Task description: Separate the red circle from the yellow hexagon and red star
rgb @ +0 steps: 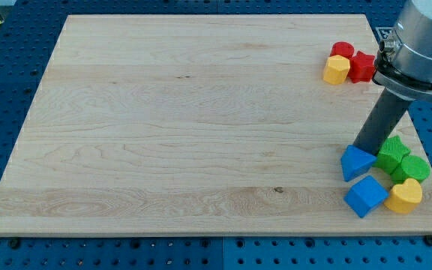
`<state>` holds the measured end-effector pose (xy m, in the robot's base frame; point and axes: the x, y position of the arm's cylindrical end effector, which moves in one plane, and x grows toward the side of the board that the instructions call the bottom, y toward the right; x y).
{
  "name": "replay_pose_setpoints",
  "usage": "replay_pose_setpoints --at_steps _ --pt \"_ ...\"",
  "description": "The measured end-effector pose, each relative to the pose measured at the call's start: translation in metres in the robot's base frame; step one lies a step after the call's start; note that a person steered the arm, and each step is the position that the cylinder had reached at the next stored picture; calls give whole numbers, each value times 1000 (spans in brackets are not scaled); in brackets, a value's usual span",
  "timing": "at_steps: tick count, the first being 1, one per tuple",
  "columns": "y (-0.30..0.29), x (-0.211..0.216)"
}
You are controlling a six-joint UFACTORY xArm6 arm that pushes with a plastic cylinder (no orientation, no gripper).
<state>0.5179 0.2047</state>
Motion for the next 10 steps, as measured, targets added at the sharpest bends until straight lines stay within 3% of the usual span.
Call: replay_pose_setpoints --at_steps 2,3,6,7,8,9,10 --pt "-2 5" --pt "-16 -27" --pt "-66 -177" --pt "-62 -235" --pt "-4 -269" --pt "74 -255" --pt "103 -213"
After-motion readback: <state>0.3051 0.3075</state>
